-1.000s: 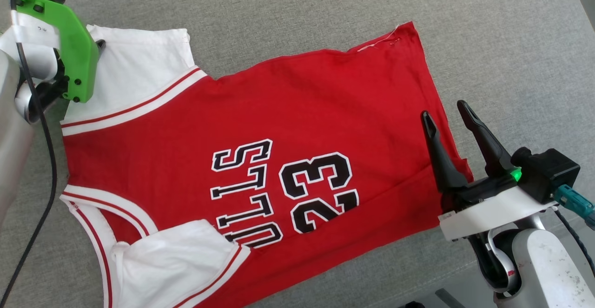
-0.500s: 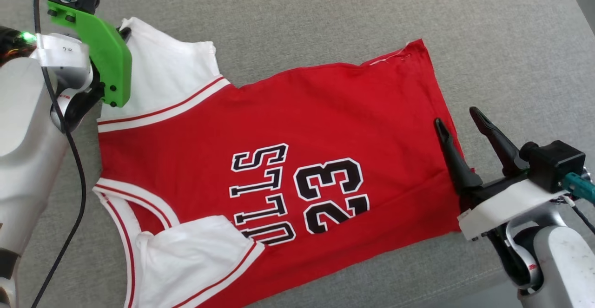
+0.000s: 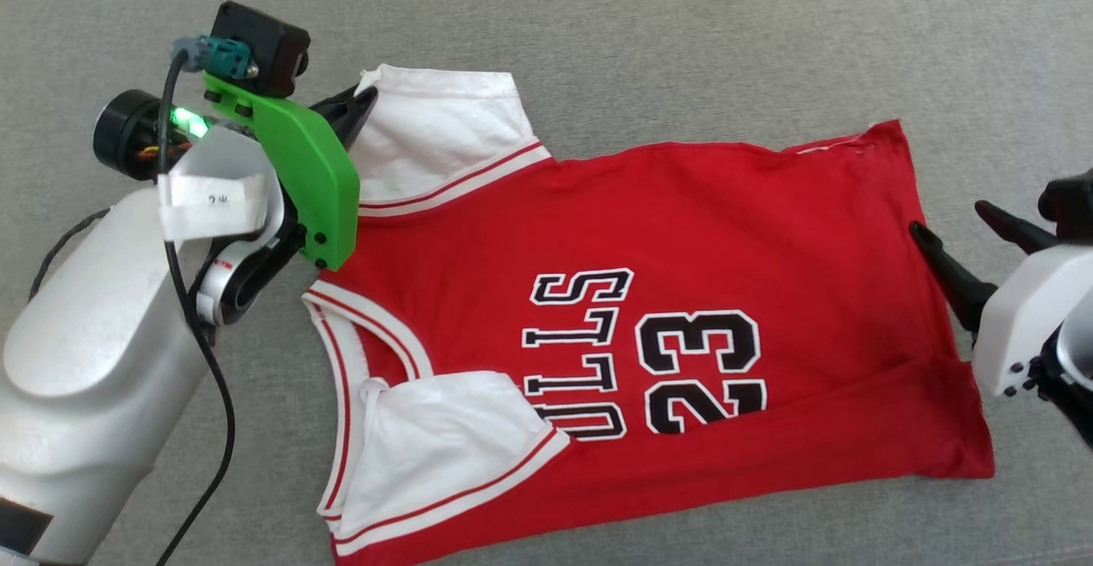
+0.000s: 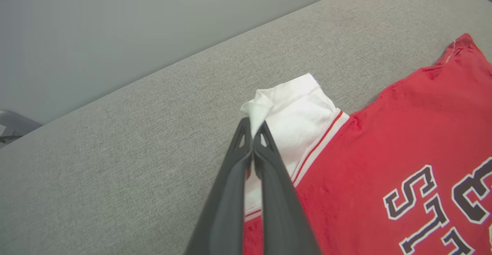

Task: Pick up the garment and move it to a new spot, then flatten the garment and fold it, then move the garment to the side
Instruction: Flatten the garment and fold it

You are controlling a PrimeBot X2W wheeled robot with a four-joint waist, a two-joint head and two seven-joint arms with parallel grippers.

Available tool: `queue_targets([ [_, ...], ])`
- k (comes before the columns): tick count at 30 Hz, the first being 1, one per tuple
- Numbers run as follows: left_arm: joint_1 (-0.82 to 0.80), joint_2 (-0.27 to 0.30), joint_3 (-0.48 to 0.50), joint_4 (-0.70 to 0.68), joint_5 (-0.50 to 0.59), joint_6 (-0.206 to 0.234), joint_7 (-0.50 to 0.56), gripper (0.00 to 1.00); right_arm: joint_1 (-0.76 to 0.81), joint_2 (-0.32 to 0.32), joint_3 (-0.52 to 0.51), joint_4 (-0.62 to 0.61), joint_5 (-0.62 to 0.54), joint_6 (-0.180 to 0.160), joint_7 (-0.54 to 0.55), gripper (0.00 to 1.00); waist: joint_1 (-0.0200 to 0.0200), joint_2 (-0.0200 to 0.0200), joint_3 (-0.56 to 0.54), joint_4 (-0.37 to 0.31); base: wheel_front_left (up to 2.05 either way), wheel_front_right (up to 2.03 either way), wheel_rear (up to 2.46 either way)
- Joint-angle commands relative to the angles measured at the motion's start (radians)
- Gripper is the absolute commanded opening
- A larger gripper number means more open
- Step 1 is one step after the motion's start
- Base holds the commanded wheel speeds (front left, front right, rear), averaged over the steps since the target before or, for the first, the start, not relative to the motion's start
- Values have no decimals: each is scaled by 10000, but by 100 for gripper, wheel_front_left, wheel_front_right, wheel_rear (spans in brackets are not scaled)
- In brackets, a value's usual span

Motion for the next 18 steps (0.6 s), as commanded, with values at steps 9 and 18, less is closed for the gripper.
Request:
queue_targets([
  [9, 1237, 318, 299, -2547, -213, 937, -339, 0, -1691, -968, -293, 974, 586, -9, 2140, 100, 0, 0, 683, 1373, 0, 0, 0],
  [18, 1658, 262, 325, -3841, -171, 1327, -585, 0, -2909, -1242, -204, 2598, 481, -9, 2702, 100, 0, 0, 1301, 1919, 0, 0, 0],
])
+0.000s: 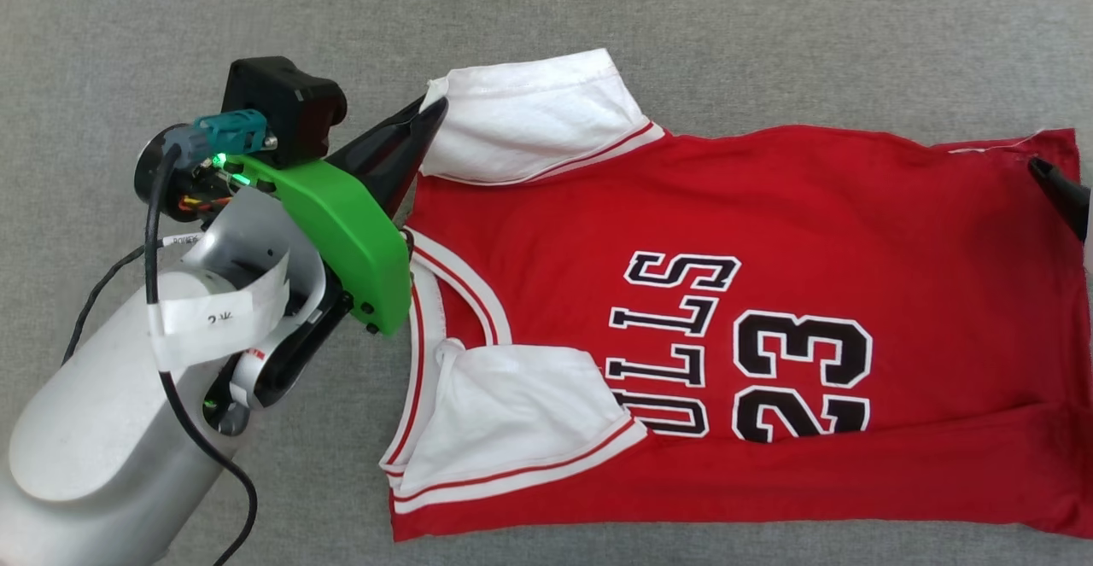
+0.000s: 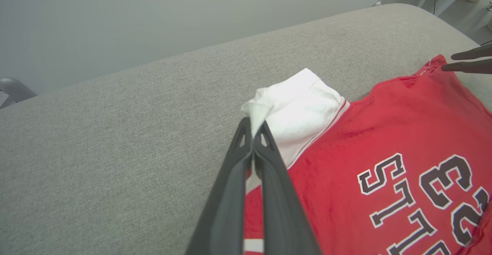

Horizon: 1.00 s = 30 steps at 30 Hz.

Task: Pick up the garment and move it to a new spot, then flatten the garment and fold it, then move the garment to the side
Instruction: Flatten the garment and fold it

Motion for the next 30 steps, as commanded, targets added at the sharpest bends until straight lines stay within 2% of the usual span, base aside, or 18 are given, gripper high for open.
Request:
queue_targets([
  [1, 160, -12, -7, -109, 15, 66, -64, 0, -205, -7, 56, 152, -103, -9, -1, 100, 0, 0, 322, 309, 0, 0, 0],
  [10, 206, -102, -133, -198, 69, 120, -118, 0, -447, -1, 762, 1255, -381, -9, -279, 100, 0, 0, 480, 546, 0, 0, 0],
  [11, 207, -86, -150, -138, 96, 110, -126, 0, -462, 25, 791, 1355, -372, -9, -332, 76, 0, 0, 462, 549, 0, 0, 0],
  [12, 222, -99, -155, -66, 85, 107, -151, 0, -476, 49, 832, 1472, -366, -9, -406, 4, 0, 0, 424, 550, 0, 0, 0],
  [14, 267, -129, -142, 51, 22, 94, -208, 0, -482, 95, 839, 1677, -318, -9, -576, 0, 0, 0, 320, 545, 0, 0, 0],
  [20, 515, -113, -74, 447, -135, 57, -445, 0, -488, 128, 669, 1963, -172, -9, -1427, 0, 0, 0, -254, 415, 0, 0, 0],
  [25, 935, -117, 31, 775, -379, 65, -738, 0, -205, 211, 505, 1904, 272, -9, -2212, 0, 0, 0, -990, 252, 0, 0, 0],
  [30, 1571, -40, -16, 848, -547, 103, -928, 0, 598, -33, 439, 1490, 490, -9, -3064, 0, 0, 0, -1734, 211, 0, 0, 0],
])
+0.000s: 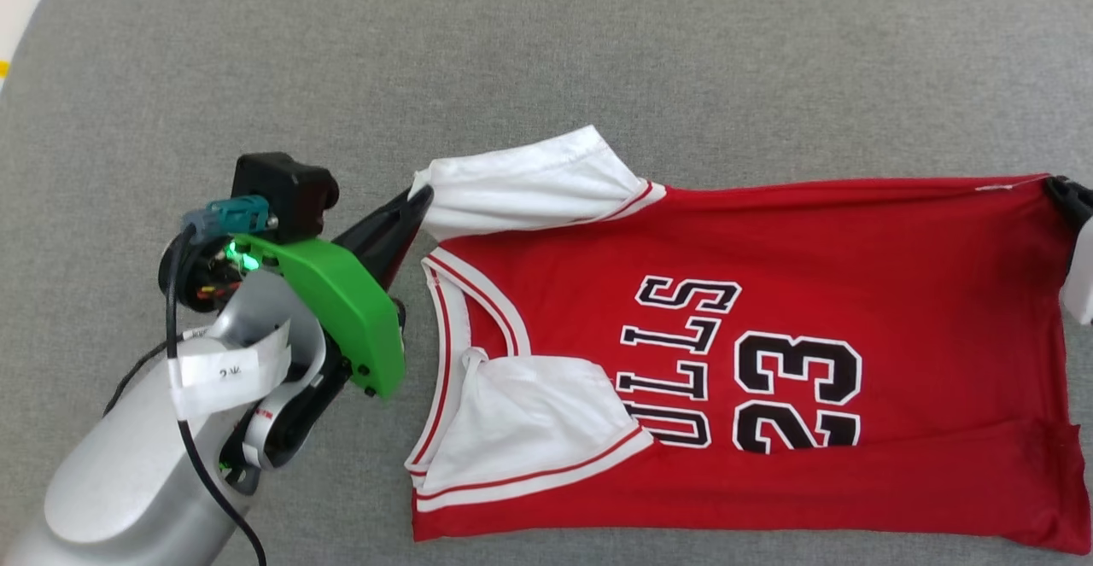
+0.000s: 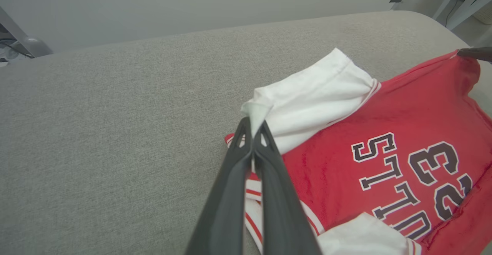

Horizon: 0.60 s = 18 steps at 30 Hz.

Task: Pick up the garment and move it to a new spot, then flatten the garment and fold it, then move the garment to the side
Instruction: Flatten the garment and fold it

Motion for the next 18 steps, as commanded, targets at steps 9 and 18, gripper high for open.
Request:
queue_targets([
  [9, 1821, 300, -200, -416, -305, 386, -366, 0, 2541, 12, -372, -1253, 435, -7, -1067, 0, 0, 0, -1416, -57, 0, 0, 0],
  [18, 3495, 493, -925, -483, -492, 510, -268, 0, 4648, 64, -620, -2099, 1117, -7, -928, 0, 0, 0, -1733, -10, 0, 0, 0],
])
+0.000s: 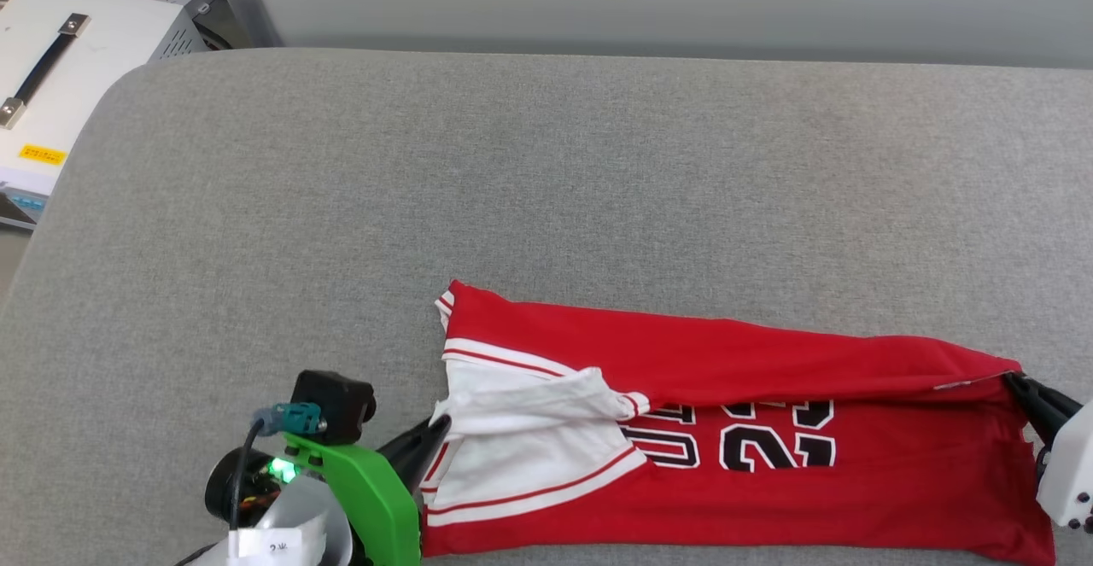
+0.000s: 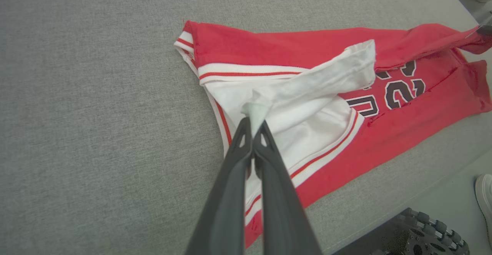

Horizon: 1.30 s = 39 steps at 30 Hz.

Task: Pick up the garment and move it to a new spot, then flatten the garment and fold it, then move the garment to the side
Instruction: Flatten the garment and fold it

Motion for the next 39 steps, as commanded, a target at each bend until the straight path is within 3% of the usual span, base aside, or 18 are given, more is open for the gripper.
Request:
queue_targets([
  [1, 185, 77, -64, 153, 23, -9, 21, 0, 206, -43, 36, -87, 120, -7, 70, 0, 1, -1, -18, -4, 0, 0, 0],
  [10, 287, -218, -479, 1224, -15, -347, 28, 0, 598, -402, 543, 14, 235, -7, 138, 0, 1, -1, 24, -73, 0, 0, 0],
  [11, 272, -240, -522, 1347, 15, -360, 39, 18, 605, -414, 617, 59, 293, -7, 151, 0, 1, -1, 32, -76, 0, 0, 0],
  [12, 267, -265, -577, 1511, 20, -364, 96, 100, 613, -414, 671, 130, 380, -7, 160, 20, 1, -1, 39, -79, 0, 0, 0],
  [13, 263, -290, -614, 1664, -7, -363, 170, 100, 619, -412, 715, 207, 468, -7, 199, 100, 1, -1, 43, -75, 0, 0, 0],
  [20, 242, -390, -606, 2171, 119, -386, -202, 100, 793, -659, 885, 125, 953, -7, -1, 100, 1, -1, -315, 40, 0, 0, 0],
  [25, 371, -358, -307, 2096, 181, -77, -741, 100, 1027, -622, 423, -104, 1183, -7, -22, 100, 1, -1, -656, 141, 0, 0, 0],
  [32, 709, -571, 931, 1498, -114, 1062, -2072, 100, 1308, 80, -857, -126, 828, -7, 475, 100, 1, -1, -998, 257, 0, 0, 0],
  [39, 873, -873, 1807, 1428, -46, 1349, -3804, 100, 1547, 955, -1644, -127, 197, -7, 1187, 100, 1, -1, -988, 310, 0, 0, 0],
])
